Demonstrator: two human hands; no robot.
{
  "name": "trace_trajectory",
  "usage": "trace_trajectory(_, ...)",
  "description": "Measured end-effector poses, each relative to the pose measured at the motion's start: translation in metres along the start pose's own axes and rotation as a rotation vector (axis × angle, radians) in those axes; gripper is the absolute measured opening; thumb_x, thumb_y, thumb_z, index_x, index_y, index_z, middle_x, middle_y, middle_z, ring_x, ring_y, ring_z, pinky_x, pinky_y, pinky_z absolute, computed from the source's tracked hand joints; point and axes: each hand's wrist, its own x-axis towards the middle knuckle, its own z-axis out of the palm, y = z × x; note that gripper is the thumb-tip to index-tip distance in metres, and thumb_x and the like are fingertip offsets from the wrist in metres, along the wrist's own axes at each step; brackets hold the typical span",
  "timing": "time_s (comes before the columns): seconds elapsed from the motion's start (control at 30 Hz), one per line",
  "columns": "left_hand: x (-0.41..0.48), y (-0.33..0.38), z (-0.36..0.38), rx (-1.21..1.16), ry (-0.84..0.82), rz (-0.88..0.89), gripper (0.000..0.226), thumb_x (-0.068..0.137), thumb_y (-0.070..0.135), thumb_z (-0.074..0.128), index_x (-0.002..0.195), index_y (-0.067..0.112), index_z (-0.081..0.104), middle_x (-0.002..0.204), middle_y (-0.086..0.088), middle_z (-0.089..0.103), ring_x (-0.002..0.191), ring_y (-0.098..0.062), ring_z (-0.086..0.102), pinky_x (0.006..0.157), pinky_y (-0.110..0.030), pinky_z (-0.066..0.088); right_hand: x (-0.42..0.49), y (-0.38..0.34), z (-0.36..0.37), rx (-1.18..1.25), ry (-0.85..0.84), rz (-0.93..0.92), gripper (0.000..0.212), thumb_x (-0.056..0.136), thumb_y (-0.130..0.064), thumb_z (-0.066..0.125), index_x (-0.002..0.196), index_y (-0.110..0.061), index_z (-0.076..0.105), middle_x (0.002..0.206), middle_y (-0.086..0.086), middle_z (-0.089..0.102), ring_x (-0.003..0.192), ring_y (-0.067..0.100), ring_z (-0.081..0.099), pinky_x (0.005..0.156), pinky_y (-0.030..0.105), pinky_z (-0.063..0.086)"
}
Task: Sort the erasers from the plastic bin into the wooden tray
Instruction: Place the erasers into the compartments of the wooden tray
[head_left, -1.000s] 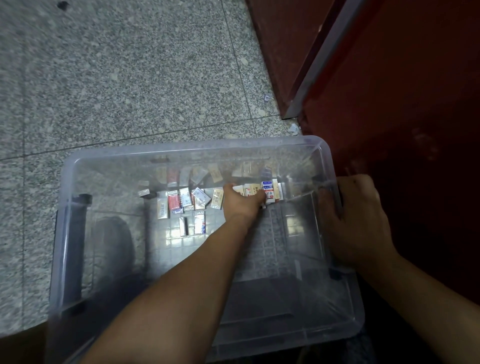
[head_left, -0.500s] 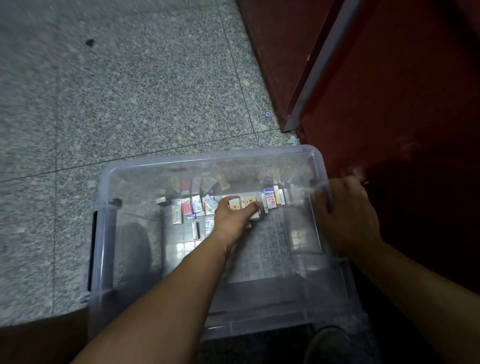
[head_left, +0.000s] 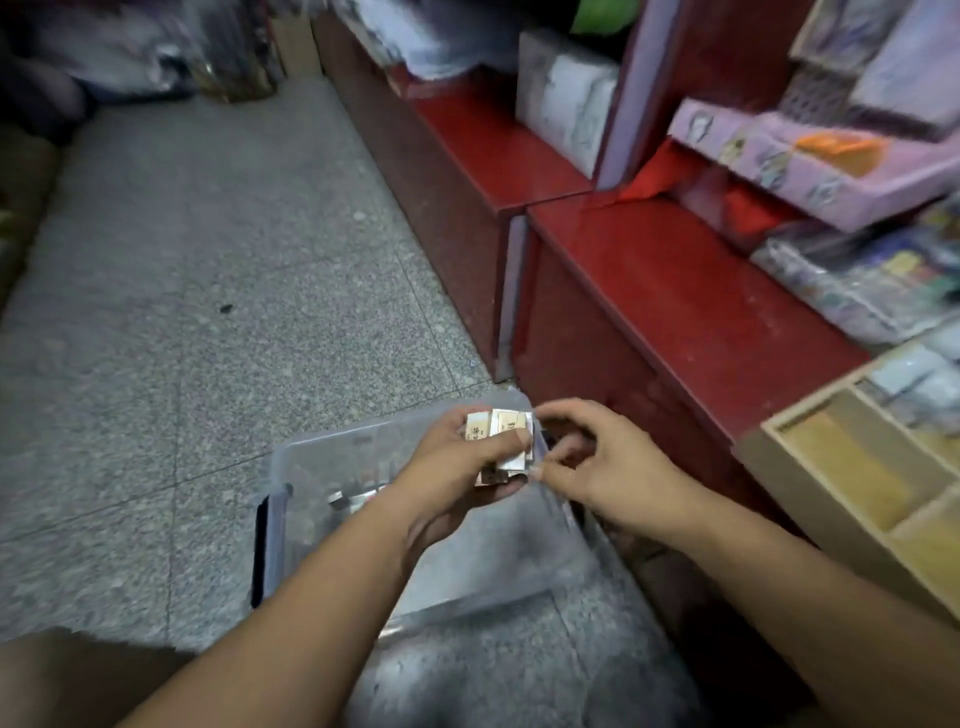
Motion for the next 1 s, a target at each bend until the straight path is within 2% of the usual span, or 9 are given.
trace_trajectory(0.13,-0.055,0.021,0.058,0.088,-0.155,0.028,0.045,0.079,0.009,0.083,0.118,0.014,0.060,0.091,-0.006,0.070,0.077,-0.020,0.065,0.071,-0.038,0.056,-0.068,-0.039,-0.041,0.004,0.119,-0.077,0.055,0.070,-0.020,0.093,0.112,-0.041,0.064,0.100,-0.005,0.056,0.070,0.004,0.062,0.066,0.018,0.050)
trace_trajectory(0.23,-0.090,0.023,0.098,0.097,-0.232,0.014,0.036,0.082,0.006,0.081,0.112,0.013,0.063,0.089,-0.011,0.068,0.070,-0.022,0.062,0.076,-0.043,0.050,-0.113,-0.046,-0.063,0.130,0.219,-0.059,0.049,0.068,-0.015,0.094,0.105,-0.034,0.067,0.082,0.000,0.062,0.058,0.002,0.055,0.058,0.019,0.044)
trace_trajectory(0.33,-0.117,0.022,0.137,0.102,-0.323,-0.013,0.016,0.081,0.008,0.079,0.083,0.023,0.074,0.079,-0.010,0.066,0.062,-0.018,0.057,0.062,-0.030,0.044,-0.150,-0.045,-0.085,0.199,0.268,-0.024,0.047,0.067,-0.016,0.094,0.100,-0.036,0.068,0.064,0.003,0.063,0.061,0.013,0.057,0.061,0.030,0.046)
trace_trajectory(0.47,-0.133,0.018,0.185,0.163,-0.453,-0.058,0.026,0.082,0.011,0.073,0.061,0.026,0.076,0.070,-0.004,0.068,0.059,-0.014,0.053,0.056,-0.027,0.037,-0.185,-0.035,-0.112,0.257,0.332,0.030,0.048,0.063,-0.032,0.093,0.102,-0.042,0.067,0.079,0.026,0.070,0.075,0.043,0.070,0.073,0.049,0.054)
trace_trajectory(0.53,-0.133,0.014,0.203,0.156,-0.482,-0.078,0.020,0.086,0.011,0.073,0.069,0.020,0.076,0.075,-0.008,0.069,0.059,-0.014,0.059,0.054,-0.027,0.042,-0.197,-0.033,-0.125,0.309,0.366,0.040,0.046,0.065,-0.024,0.090,0.103,-0.038,0.069,0.086,0.031,0.070,0.078,0.052,0.067,0.072,0.048,0.054)
trace_trajectory(0.6,-0.131,0.012,0.218,0.138,-0.492,-0.091,0.004,0.088,0.014,0.074,0.087,0.016,0.072,0.081,-0.011,0.069,0.063,-0.017,0.064,0.052,-0.026,0.049,-0.204,-0.030,-0.139,0.373,0.418,0.047,0.041,0.075,-0.002,0.085,0.105,-0.025,0.070,0.089,0.027,0.071,0.066,0.039,0.067,0.068,0.037,0.056)
trace_trajectory(0.67,-0.125,0.011,0.229,0.135,-0.488,-0.100,0.012,0.088,0.013,0.075,0.098,0.014,0.069,0.085,-0.010,0.071,0.070,-0.019,0.068,0.059,-0.027,0.056,-0.209,-0.026,-0.152,0.406,0.462,0.070,0.038,0.080,0.008,0.078,0.109,-0.013,0.067,0.096,0.017,0.071,0.068,0.024,0.069,0.067,0.028,0.059)
trace_trajectory(0.8,-0.108,0.013,0.250,0.162,-0.524,-0.082,0.034,0.087,0.002,0.073,0.119,0.001,0.062,0.098,-0.019,0.073,0.083,-0.029,0.072,0.068,-0.030,0.061,-0.214,-0.015,-0.172,0.551,0.557,0.135,0.034,0.082,0.007,0.076,0.110,-0.007,0.064,0.104,0.012,0.073,0.079,0.022,0.073,0.067,0.029,0.062)
trace_trajectory(1.0,-0.079,0.012,0.278,0.139,-0.597,-0.125,0.020,0.088,0.006,0.072,0.107,0.009,0.069,0.097,-0.012,0.073,0.087,-0.022,0.069,0.076,-0.030,0.061,-0.207,-0.003,-0.198,0.677,0.620,0.178,0.017,0.090,0.003,0.067,0.103,-0.005,0.059,0.081,0.010,0.074,0.065,0.019,0.068,0.060,0.027,0.059)
